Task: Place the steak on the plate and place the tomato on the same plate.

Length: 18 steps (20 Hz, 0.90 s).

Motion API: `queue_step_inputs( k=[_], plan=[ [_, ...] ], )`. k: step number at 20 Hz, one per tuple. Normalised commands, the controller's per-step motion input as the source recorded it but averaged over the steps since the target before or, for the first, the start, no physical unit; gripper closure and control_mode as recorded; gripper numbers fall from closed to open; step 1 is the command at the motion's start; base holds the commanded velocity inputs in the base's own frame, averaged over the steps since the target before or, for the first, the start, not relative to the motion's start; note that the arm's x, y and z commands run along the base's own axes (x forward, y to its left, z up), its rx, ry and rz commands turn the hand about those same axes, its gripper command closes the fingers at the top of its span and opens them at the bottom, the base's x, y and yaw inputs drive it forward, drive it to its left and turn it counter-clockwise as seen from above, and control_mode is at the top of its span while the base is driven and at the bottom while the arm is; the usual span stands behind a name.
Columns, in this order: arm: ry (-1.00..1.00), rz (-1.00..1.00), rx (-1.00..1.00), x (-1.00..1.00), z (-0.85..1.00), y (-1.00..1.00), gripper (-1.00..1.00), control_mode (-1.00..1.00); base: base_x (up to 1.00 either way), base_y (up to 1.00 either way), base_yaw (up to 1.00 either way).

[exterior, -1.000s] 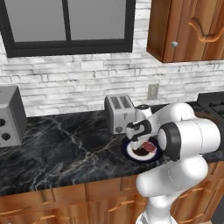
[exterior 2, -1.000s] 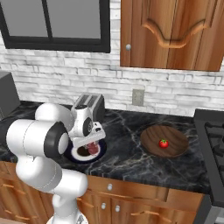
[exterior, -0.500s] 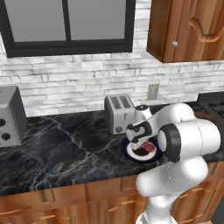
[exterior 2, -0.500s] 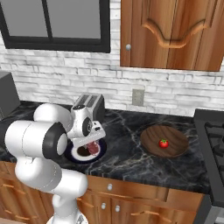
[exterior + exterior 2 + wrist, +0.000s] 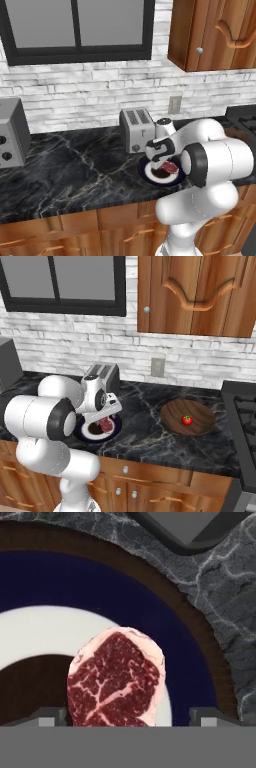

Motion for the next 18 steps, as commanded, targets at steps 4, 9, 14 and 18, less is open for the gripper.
queue_step_inputs(
  k=[4, 9, 14, 18],
  plan=[
    [0.00, 0.00, 0.00, -0.19, 0.39, -0.18, -1.00, -1.00, 0.00, 0.00, 0.00],
    [0.00, -0.03, 0.01, -0.25, 0.42, -0.28, -1.00, -1.00, 0.00, 0.00, 0.00],
    [0.00, -0.11, 0.02, -0.22, 0.41, -0.41, -1.00, -1.00, 0.00, 0.00, 0.00],
    [-0.01, -0.11, 0.01, -0.25, 0.34, -0.55, -1.00, -1.00, 0.00, 0.00, 0.00]
  ],
)
